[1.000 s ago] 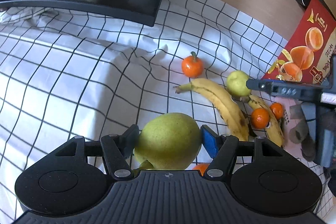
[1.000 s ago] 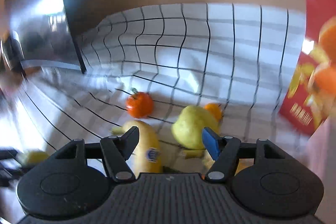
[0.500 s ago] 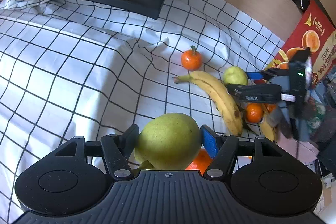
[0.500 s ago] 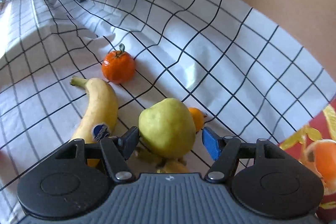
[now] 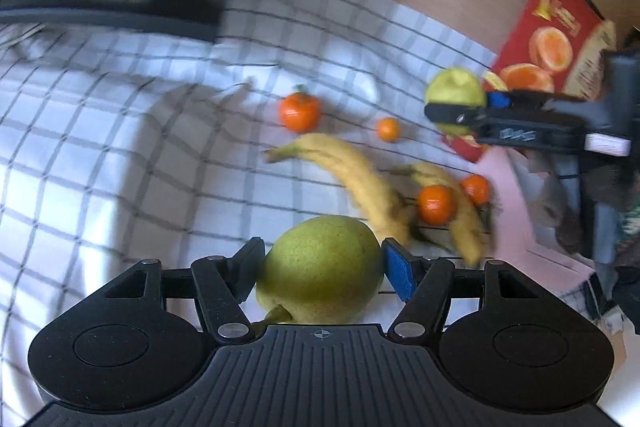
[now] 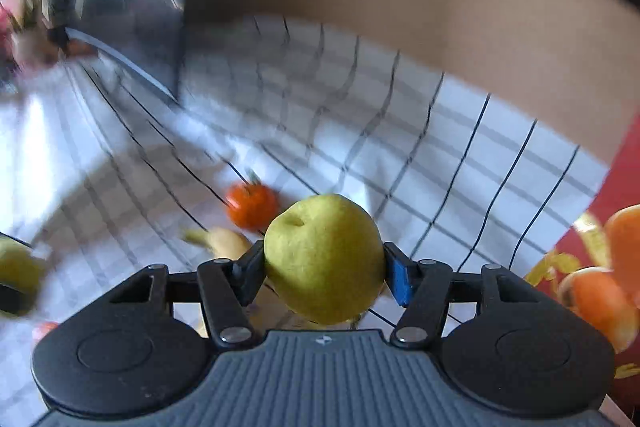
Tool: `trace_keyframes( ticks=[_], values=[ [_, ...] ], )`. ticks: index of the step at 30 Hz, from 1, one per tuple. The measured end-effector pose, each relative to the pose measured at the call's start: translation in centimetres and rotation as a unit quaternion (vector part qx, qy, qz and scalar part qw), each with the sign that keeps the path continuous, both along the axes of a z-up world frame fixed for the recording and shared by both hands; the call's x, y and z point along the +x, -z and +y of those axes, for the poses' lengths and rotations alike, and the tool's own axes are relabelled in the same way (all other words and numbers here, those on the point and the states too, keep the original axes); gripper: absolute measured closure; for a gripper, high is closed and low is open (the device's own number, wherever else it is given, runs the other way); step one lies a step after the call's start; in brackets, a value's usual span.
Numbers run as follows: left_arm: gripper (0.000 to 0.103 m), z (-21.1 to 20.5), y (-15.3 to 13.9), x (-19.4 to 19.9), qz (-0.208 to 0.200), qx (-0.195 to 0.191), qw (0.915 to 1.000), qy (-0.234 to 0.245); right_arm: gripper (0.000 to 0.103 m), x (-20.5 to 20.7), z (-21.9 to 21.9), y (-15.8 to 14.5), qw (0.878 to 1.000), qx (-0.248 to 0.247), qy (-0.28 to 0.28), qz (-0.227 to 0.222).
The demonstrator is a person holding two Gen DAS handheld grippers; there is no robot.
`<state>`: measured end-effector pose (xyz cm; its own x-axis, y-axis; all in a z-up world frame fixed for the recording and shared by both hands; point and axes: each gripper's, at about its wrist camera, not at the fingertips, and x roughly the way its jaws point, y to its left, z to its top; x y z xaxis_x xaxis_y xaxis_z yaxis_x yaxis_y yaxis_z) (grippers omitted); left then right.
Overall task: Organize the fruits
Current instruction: 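Carry both pears into the pink box and open the left gripper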
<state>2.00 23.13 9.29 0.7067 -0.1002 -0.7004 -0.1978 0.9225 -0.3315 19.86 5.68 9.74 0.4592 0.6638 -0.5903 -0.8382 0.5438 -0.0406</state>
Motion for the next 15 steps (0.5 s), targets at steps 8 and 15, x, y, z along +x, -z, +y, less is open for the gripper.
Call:
trace_keyframes(
  ticks=[8, 15],
  values=[
    [0.033, -8.2, -3.3, 4.1, -0.047, 0.006, 0.9916, 0.12, 0.042, -5.0, -12.2, -6.4, 0.996, 0.074, 0.042, -0.027],
    [0.033, -16.7, -4.7, 10.5, -0.062, 0.002, 0.9727, 0.224, 0.042, -10.4, -22.8, -5.3, 0.985, 0.065, 0.155, -0.047]
  ],
)
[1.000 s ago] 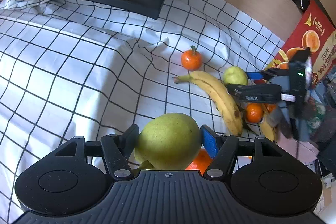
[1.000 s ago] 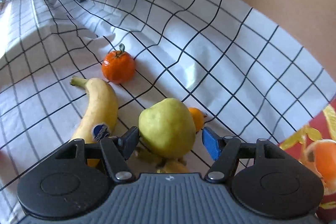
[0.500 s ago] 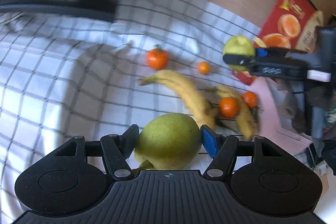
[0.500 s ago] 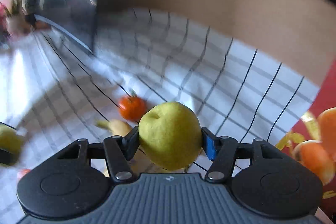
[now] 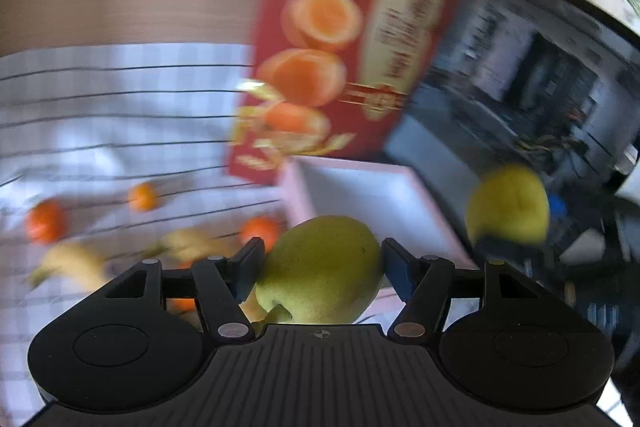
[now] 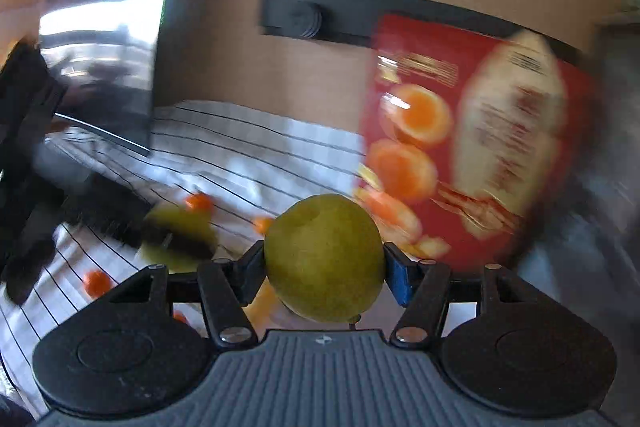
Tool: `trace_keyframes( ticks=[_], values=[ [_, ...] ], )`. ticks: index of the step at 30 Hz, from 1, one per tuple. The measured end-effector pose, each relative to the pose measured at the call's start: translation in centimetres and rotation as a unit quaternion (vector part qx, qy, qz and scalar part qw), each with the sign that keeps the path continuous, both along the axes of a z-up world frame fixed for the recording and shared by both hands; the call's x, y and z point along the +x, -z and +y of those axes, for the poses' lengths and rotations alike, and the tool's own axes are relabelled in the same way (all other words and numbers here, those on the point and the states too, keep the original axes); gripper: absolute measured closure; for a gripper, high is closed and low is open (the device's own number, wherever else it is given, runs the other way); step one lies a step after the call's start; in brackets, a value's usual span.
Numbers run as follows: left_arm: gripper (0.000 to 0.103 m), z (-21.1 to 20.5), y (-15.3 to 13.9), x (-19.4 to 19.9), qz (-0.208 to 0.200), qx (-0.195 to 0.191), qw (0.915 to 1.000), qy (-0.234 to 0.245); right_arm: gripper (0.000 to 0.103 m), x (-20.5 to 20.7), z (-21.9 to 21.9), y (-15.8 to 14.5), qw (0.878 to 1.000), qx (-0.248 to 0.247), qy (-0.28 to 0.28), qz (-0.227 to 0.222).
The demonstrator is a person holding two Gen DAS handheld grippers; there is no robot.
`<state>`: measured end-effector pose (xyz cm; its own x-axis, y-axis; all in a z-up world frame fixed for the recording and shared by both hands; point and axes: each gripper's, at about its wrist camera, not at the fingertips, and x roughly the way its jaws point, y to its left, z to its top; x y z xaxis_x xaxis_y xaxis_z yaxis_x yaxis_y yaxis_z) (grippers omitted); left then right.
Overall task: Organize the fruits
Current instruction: 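Carry both pears into the pink box and open the left gripper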
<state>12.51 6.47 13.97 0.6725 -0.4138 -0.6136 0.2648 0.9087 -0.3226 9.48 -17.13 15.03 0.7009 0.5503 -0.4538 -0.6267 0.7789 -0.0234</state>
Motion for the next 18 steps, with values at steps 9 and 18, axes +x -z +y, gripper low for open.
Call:
trace_keyframes(
  ticks=[9, 18],
  values=[
    [0.033, -10.5, 5.8, 9.7, 0.116, 0.033, 0.9866, 0.109, 0.042, -4.4, -8.0, 5.1, 0.991, 0.01, 0.112, 0.067],
    [0.033, -13.1, 9.1, 12.3, 0.175, 0.169, 0.963, 0.115, 0.042, -5.7, -10.4, 8.3, 0.981, 0.03, 0.153, 0.113]
  ],
)
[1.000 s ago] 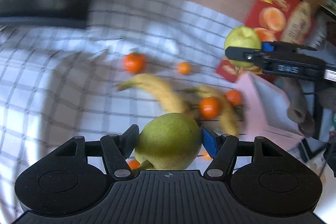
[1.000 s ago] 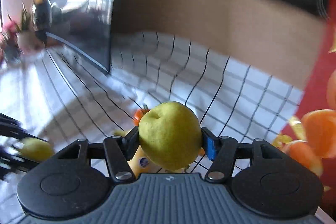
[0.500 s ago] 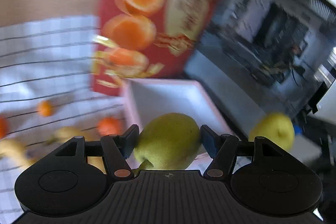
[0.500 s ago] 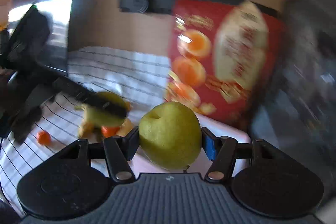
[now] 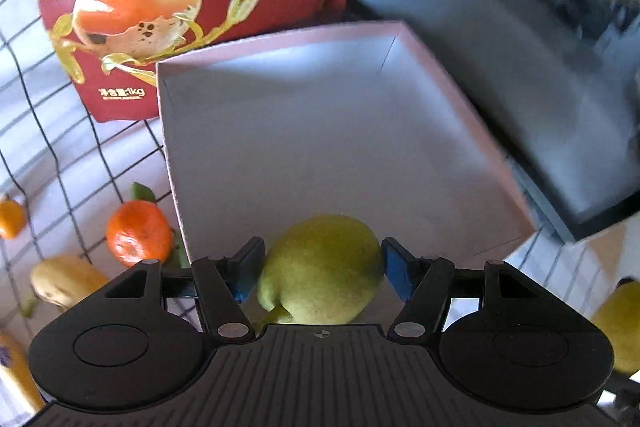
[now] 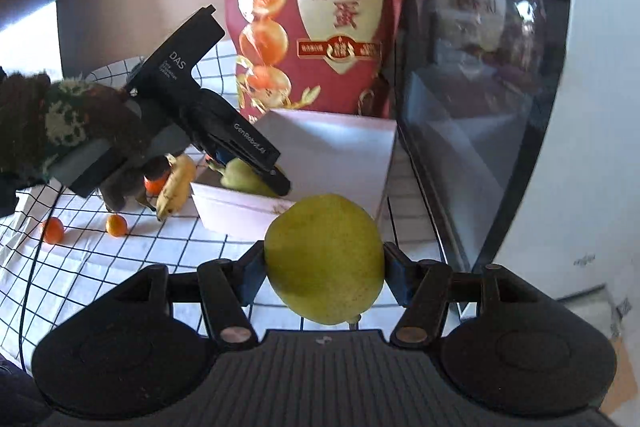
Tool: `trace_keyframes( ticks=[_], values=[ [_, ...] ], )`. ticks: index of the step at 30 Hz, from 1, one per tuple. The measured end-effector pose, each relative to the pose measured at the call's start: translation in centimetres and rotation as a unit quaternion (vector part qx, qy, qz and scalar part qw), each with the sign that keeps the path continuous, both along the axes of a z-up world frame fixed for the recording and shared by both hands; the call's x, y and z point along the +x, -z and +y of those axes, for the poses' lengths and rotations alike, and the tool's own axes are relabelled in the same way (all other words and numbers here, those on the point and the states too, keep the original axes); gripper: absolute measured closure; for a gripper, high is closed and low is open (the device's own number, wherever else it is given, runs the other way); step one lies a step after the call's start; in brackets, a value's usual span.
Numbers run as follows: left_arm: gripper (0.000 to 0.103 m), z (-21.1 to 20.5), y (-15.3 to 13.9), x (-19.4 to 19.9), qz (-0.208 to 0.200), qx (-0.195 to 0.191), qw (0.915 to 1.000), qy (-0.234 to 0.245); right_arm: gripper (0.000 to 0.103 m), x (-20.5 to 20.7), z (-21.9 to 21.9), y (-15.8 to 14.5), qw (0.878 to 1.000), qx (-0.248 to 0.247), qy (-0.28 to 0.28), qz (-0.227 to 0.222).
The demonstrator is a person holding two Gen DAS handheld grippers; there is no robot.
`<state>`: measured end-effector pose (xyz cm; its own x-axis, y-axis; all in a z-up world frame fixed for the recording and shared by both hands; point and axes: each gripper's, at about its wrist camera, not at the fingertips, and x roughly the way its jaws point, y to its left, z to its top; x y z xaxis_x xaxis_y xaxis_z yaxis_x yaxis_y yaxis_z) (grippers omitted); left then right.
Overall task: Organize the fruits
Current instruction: 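Carry both pears into the pink box and open the left gripper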
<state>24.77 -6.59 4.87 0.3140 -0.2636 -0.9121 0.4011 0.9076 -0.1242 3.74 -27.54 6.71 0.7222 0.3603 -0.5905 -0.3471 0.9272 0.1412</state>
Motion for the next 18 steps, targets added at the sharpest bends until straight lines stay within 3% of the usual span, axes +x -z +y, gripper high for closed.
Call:
trace_keyframes(
  ticks=[3, 5, 11, 18],
  values=[
    [0.033, -1.4, 0.6, -0.2, -0.003, 0.051, 0.9983, 0.029, 0.042, 0.2, -0.1, 0.9, 1.0, 0.01, 0.002, 0.014],
    [0.033, -1.9, 0.9, -0.5, -0.01, 0.065, 0.997, 0.041, 0.042, 0.5, 0.0, 1.4, 1.0, 0.013, 0.0, 0.022],
    [0.034, -1.3, 0.8, -0.9, -0.006, 0.056, 0.9976, 0.039, 0.042, 1.3, 0.4, 1.4, 1.0, 0.012, -0.01, 0.019],
    [0.043, 0.9, -2.2, -1.7, -0.042, 0.001, 0.9989, 0.02, 0.042, 4.8, 1.5, 0.1, 0.999, -0.009, -0.034, -0.014]
  ],
)
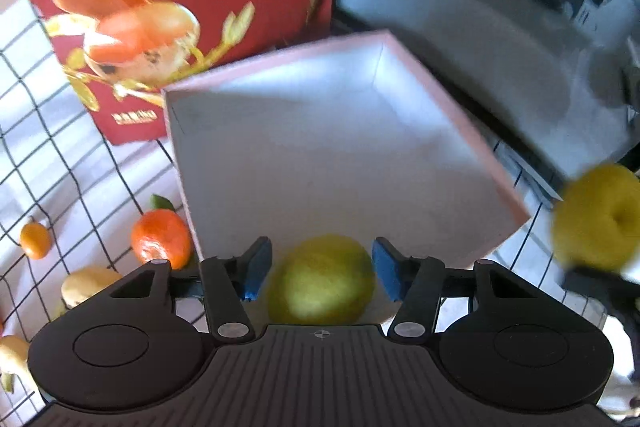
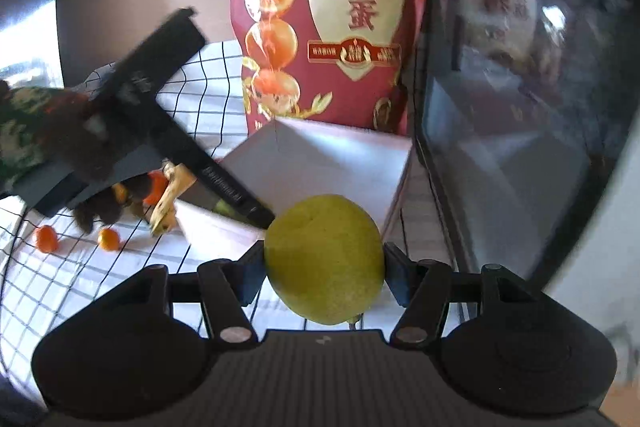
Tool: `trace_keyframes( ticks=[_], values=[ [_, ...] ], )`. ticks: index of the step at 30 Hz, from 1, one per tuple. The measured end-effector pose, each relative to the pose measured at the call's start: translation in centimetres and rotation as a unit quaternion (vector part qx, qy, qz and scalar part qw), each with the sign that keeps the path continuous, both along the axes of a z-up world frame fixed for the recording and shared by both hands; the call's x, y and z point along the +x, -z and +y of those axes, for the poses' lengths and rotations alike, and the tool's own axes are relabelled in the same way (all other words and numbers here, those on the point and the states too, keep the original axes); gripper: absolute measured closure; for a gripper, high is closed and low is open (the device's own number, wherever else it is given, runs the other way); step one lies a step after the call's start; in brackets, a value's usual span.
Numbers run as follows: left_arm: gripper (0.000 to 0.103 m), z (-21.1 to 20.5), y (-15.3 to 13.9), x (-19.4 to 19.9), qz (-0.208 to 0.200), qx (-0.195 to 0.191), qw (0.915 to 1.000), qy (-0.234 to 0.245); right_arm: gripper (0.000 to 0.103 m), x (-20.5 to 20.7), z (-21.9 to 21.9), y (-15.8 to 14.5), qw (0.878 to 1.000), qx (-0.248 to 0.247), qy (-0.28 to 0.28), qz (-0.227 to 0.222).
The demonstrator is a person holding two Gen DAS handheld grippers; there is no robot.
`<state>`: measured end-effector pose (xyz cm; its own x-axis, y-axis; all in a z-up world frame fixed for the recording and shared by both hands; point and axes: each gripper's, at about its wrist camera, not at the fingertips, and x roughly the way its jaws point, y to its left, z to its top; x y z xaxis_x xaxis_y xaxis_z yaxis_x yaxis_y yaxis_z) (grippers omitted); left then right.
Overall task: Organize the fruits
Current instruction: 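Carry both pears into the pink box and open the left gripper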
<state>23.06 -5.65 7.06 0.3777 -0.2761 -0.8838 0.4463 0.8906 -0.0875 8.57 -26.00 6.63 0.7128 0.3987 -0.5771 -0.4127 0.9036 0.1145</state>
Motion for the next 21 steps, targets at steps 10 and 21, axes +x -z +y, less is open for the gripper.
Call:
trace_keyframes(
  ticks=[10, 21],
  values=[
    [0.045, 9.9, -5.1, -7.1, -0.094, -0.174, 0.9683, -0.153, 0.042, 8.6, 4.8, 0.1, 0.995, -0.046, -0.082, 0.026],
    [0.045, 17.3, -0.7, -15.6, -0.071, -0.204, 0.9352, -0.281, 0.042, 13.8, 7.9, 5.2, 0.978, -0.105, -0.113, 0.142]
  ],
)
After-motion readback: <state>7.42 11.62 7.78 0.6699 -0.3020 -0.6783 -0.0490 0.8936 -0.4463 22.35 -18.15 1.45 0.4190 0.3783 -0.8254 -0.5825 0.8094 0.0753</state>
